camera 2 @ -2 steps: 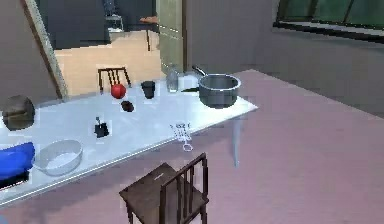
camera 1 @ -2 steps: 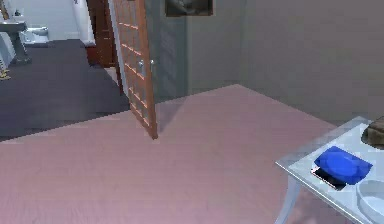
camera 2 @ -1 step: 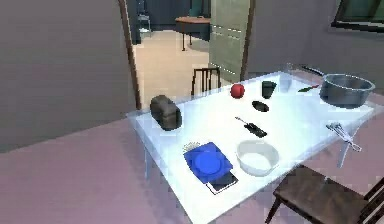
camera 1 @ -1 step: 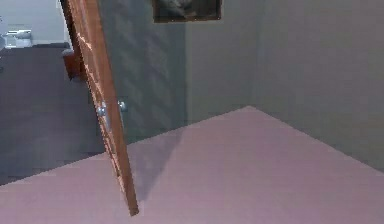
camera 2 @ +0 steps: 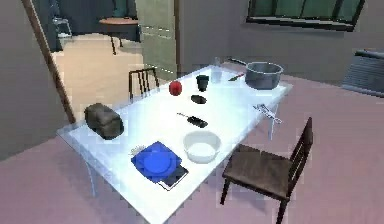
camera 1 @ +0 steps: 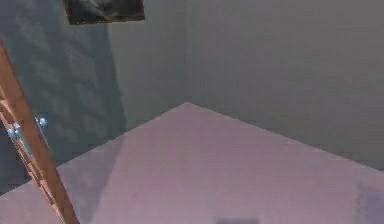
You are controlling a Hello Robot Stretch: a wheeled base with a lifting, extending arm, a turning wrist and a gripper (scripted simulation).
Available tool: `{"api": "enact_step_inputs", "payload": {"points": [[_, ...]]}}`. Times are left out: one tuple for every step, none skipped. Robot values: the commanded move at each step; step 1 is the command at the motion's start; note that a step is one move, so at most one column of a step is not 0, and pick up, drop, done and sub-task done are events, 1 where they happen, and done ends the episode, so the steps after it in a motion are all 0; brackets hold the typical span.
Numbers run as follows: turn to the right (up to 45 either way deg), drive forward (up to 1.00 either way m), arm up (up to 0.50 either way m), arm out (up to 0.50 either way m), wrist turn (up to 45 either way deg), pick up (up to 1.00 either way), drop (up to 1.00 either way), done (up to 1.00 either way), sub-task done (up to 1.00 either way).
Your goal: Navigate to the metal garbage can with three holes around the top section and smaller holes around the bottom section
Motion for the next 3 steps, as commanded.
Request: {"api": "enact_step_inputs", "payload": {"points": [[0.0,0.15,0.0,0.0,0.0,0.0,0.0,0.0,0.0],[36.0,0.0,0.0,0.0,0.0,0.0,0.0,0.0,0.0],[0.0,1.0,0.0,0.0,0.0,0.0,0.0,0.0,0.0]]}}
